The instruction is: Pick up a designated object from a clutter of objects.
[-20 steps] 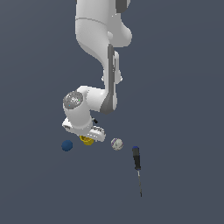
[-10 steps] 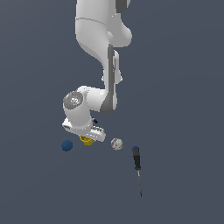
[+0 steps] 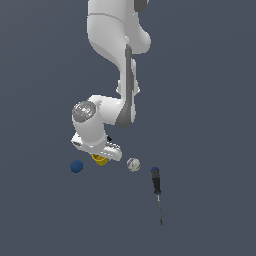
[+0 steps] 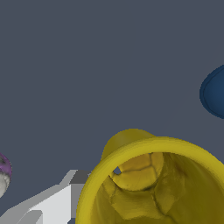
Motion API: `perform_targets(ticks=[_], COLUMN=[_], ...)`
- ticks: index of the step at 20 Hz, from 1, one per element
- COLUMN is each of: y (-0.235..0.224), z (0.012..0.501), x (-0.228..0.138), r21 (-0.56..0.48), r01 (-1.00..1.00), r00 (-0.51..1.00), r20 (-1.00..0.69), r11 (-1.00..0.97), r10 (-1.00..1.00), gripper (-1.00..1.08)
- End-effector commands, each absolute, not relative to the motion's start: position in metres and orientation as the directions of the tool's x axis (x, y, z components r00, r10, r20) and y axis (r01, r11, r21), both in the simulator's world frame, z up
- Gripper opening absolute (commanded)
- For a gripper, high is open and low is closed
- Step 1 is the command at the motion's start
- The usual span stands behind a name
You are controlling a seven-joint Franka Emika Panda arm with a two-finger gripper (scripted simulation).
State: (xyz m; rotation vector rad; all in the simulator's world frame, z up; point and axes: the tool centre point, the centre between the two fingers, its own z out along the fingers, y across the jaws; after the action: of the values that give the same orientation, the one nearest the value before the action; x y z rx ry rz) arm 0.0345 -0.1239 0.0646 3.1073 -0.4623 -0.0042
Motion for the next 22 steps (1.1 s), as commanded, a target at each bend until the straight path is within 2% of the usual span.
perform_targets(ticks=[1,8,22], y=[-0.119,-0.098,-0.043], z=[0.079,0.134,0.28], x=[0.038,0.052,0.089], r21=[0.0,0.001,0.002], r01=[-0.291,-0.291,-0.292], r00=[0.957,0.957,0.956], r20=[0.0,0.0,0.0], r11=[-0.957,-0.957,-0.956], r10=[-0.291,-0.291,-0.292], gripper=[-1.0,-1.0,-1.0])
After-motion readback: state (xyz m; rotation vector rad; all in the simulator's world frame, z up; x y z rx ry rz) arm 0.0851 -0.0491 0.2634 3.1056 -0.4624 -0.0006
